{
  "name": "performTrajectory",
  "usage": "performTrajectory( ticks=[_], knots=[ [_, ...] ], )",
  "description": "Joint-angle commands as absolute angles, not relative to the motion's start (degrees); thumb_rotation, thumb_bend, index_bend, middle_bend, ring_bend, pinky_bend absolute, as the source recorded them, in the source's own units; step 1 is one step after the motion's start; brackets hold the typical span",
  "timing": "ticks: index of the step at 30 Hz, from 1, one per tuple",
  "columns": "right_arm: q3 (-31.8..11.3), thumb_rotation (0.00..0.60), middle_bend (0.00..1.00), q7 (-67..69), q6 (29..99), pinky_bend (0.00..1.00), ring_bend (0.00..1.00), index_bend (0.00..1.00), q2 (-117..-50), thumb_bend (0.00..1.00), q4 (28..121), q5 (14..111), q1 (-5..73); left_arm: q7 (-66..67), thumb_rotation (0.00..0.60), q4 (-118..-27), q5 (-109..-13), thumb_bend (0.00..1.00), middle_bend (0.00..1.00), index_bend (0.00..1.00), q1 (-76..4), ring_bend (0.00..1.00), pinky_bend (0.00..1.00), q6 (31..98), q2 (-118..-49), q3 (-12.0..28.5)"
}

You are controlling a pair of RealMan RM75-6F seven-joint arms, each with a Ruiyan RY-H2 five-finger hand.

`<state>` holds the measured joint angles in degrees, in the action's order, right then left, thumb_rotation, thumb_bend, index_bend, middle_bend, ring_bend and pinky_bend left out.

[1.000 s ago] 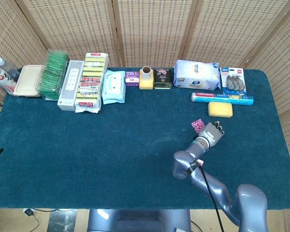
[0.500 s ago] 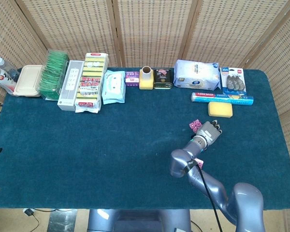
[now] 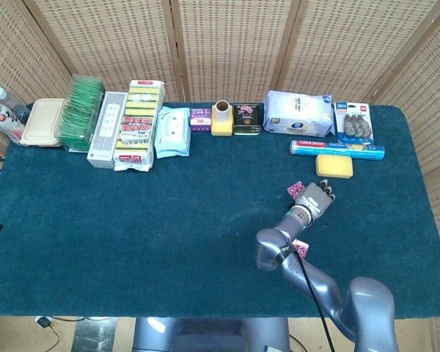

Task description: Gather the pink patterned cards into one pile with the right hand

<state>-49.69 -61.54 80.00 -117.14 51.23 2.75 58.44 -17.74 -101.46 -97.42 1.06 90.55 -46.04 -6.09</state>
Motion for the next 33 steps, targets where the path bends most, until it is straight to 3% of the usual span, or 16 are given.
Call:
performTrajectory(
  ticks=[1, 21, 33],
  knots=[
    [-49.6, 0.586, 0.0, -61.8, 79.9, 0.07, 0.0, 0.22, -117.2, 0.33, 51.1, 2.7, 58.3, -17.7, 0.6, -101.5, -97.4, 0.07, 0.0, 0.0, 1.1, 0.0, 0.04, 90.5, -46.0, -6.1],
    [-48.8, 0.59, 0.0, -62.6, 79.0, 0.1, 0.0, 0.35, -118.7, 0.36, 48.4, 4.1, 59.2, -17.8, 0.6, -101.6, -97.1, 0.08, 0.0, 0.0, 0.9, 0.0, 0.04, 90.1, -46.0, -6.0],
    [-46.3, 0.594, 0.0, -64.1, 80.3, 0.1, 0.0, 0.35, -116.9, 0.36, 55.9, 6.3, 57.4, -16.7, 0.6, -102.0, -97.3, 0.07, 0.0, 0.0, 0.7, 0.0, 0.04, 89.6, -46.1, -6.1]
  ],
)
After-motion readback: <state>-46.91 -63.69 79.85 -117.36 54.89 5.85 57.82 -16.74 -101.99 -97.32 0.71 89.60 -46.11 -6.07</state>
